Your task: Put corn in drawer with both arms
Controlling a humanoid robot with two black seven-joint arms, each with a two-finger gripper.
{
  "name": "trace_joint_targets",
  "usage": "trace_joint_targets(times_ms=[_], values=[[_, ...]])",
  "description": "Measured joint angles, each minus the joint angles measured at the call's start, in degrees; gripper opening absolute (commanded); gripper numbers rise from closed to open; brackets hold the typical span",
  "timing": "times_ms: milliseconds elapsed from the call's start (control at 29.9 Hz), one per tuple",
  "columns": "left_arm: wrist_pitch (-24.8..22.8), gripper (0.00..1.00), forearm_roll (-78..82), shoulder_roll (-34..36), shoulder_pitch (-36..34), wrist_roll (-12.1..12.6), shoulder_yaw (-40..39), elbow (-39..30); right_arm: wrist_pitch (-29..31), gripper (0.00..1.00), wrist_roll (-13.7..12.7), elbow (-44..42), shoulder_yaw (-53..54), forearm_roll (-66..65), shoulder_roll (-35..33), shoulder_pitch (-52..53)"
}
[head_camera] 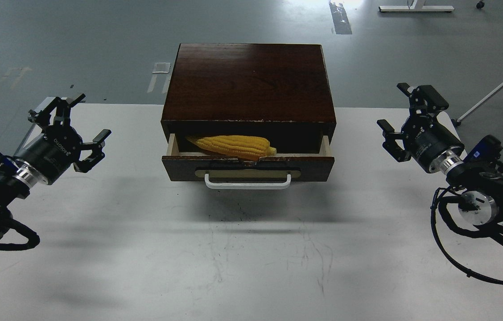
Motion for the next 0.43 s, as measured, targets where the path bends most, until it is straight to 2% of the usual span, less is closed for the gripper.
trace_joint_targets(times_ms=[167,435], values=[[0.00,0.99,0.00,-0.14,0.22,0.00,0.01,0.01,-0.36,1.00,0.00,-1.70,0.27,-0.07,2.79,-1.38],[0.00,0.99,0.00,-0.13,0.25,0.00,0.01,0.01,-0.11,1.00,0.00,-1.59,0.19,-0.15,3.47,-1.79]])
